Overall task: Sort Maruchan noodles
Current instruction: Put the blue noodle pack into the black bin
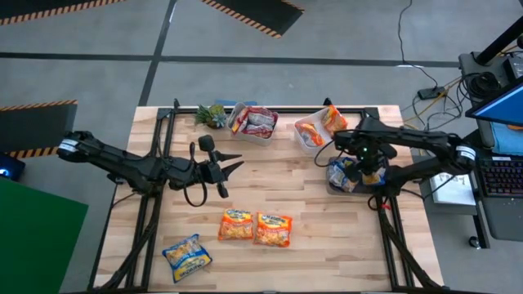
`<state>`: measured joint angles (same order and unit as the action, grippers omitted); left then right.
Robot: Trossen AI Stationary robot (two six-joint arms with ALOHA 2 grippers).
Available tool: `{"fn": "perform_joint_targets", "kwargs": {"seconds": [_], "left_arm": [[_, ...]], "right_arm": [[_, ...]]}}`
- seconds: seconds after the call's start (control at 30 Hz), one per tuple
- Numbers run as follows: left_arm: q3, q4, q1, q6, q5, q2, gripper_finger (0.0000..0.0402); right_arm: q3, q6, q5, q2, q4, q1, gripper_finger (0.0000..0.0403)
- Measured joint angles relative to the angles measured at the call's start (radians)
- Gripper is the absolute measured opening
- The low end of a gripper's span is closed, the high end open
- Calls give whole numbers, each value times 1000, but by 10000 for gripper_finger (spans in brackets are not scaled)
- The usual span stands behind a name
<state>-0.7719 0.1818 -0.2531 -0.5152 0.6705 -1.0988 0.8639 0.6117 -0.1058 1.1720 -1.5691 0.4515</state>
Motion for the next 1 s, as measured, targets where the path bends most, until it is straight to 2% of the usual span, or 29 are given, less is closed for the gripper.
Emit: {"fn": "perform_joint_targets", "kwargs": {"seconds": [0.2, 0.5, 0.6, 0.7, 0.87, 1.0], "left_arm": [[0, 0, 0, 0, 0, 0, 75], [0, -1, 0, 0, 0, 0, 75], [0, -1, 0, 0, 0, 0, 75], [0, -5, 0, 0, 0, 0, 75], [0, -6, 0, 0, 0, 0, 75], [0, -6, 0, 0, 0, 0, 75]], "right_arm": [[-17, -6, 5, 44, 81, 0, 18], [-22, -37, 130, 118, 244, -2, 25], [-23, -40, 86, 125, 344, -2, 49], [-23, -37, 72, 132, 370, -2, 84], [-22, -38, 66, 129, 302, -2, 137], [1, -37, 52, 120, 194, -2, 164]]}}
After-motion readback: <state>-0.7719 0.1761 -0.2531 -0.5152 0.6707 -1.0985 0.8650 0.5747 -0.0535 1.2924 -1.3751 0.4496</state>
